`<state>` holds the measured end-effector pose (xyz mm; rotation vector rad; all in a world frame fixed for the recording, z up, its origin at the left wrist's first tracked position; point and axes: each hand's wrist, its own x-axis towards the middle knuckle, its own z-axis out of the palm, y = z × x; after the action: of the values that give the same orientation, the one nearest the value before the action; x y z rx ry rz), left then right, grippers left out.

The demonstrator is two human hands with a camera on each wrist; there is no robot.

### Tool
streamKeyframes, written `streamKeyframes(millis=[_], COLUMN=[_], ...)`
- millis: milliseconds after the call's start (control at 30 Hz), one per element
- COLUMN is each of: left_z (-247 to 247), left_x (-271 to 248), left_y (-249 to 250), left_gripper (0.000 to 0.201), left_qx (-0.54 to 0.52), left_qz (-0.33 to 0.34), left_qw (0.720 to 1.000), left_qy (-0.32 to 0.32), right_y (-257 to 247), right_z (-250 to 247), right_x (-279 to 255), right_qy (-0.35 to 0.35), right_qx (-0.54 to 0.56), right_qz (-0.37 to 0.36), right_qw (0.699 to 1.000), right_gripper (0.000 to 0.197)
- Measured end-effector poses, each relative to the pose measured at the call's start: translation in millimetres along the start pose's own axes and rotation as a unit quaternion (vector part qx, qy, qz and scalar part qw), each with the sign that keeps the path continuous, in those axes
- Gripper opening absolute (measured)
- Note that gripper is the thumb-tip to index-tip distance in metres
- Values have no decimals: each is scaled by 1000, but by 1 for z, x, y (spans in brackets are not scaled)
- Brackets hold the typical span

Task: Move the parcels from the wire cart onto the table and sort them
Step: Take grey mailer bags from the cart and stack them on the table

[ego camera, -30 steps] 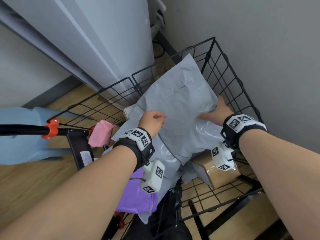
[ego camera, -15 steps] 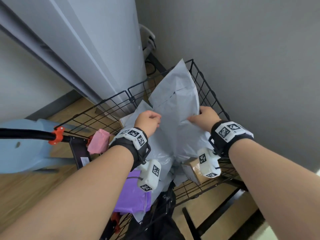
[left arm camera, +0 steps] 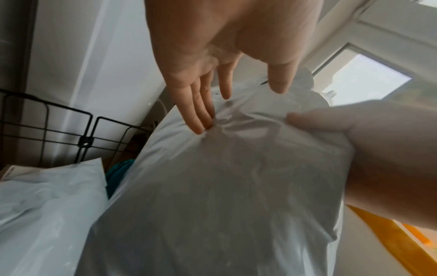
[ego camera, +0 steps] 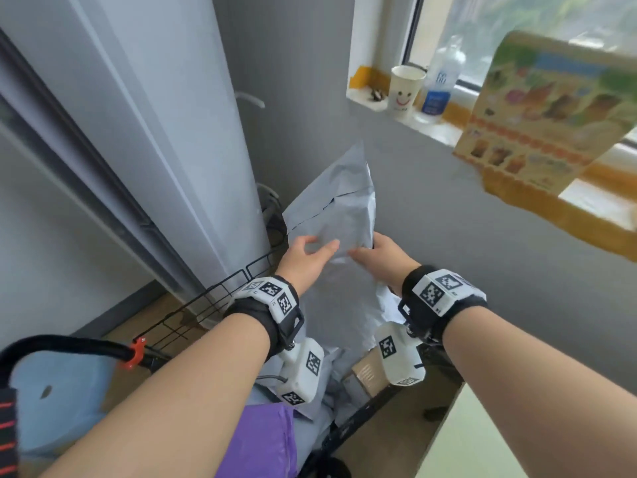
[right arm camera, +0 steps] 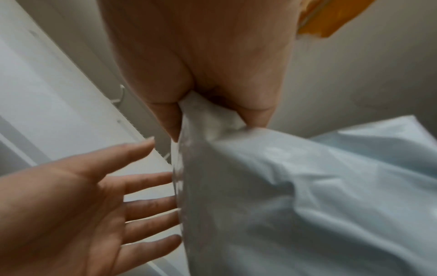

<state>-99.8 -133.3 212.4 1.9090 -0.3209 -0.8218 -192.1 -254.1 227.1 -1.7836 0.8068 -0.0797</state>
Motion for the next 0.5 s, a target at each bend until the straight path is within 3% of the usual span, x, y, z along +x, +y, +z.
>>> streamKeyframes(millis=[100,233,367,400,500], left_z=[0,-7,-12,-12,-10], left_x=[-32,-70,-110,-116,-140], left_y=[24,39,44,44,48], left_gripper=[79,99,102,99,63], left_qx=[-18,-31,-95,-108,-119], left_qz=[26,64,76,82,101], left_qw=[999,997,992,990,987], left_qy=[-25,-28,-31,-30,-37], right_y=[-24,-50,-64,-66,-67], right_z=[-1,7,13,13,13], right_x=[-34,-84,-135,-147,-177], right_qy=[4,0,-9,-4,10], right_qx=[10,36,51,47,57], right_qz=[-27,-36,-43,-46,-39], right_qw=[1000,999,998,998,998], right_gripper=[15,26,27,26,17])
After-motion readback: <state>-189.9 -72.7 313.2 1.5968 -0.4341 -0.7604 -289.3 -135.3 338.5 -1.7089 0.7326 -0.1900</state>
